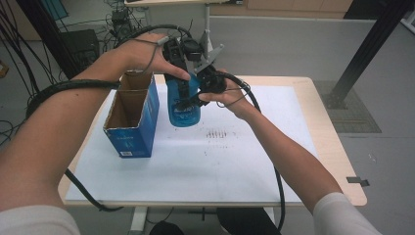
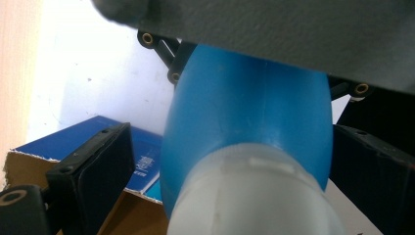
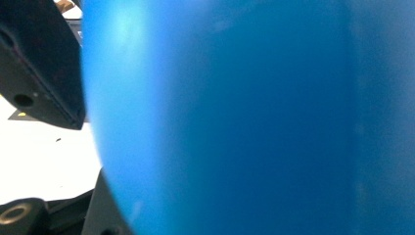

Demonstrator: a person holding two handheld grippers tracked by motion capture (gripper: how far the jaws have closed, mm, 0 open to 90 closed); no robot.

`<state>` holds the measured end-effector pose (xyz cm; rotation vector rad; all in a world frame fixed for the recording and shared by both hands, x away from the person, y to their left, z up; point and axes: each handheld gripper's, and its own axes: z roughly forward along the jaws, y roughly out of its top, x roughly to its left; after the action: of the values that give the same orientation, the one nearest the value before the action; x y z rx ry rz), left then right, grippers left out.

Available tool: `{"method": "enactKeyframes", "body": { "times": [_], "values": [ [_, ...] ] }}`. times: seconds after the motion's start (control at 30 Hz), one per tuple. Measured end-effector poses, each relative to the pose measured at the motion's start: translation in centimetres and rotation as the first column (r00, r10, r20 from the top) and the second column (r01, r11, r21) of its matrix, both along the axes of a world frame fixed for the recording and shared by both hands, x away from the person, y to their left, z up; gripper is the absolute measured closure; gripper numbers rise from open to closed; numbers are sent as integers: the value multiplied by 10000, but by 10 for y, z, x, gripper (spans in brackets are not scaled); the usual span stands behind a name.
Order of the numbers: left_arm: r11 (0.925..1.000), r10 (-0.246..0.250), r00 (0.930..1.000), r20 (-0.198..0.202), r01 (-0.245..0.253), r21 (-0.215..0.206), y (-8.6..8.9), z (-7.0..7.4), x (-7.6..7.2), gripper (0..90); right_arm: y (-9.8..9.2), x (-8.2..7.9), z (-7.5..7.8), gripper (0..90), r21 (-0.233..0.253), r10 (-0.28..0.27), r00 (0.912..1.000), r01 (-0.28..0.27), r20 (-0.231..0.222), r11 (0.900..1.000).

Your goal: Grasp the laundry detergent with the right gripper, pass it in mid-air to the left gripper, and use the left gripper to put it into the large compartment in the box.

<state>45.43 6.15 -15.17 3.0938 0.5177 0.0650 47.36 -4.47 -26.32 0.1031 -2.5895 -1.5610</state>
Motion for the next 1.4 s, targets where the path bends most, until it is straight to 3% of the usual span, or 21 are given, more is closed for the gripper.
{"method": "enactKeyframes", "body": {
  "times": [1.4],
  "values": [
    [9999, 86, 9999, 66, -86, -57, 1, 2, -1, 54, -2, 0, 1, 433, 32, -88, 9999, 88, -127, 10000]
  ]
}}
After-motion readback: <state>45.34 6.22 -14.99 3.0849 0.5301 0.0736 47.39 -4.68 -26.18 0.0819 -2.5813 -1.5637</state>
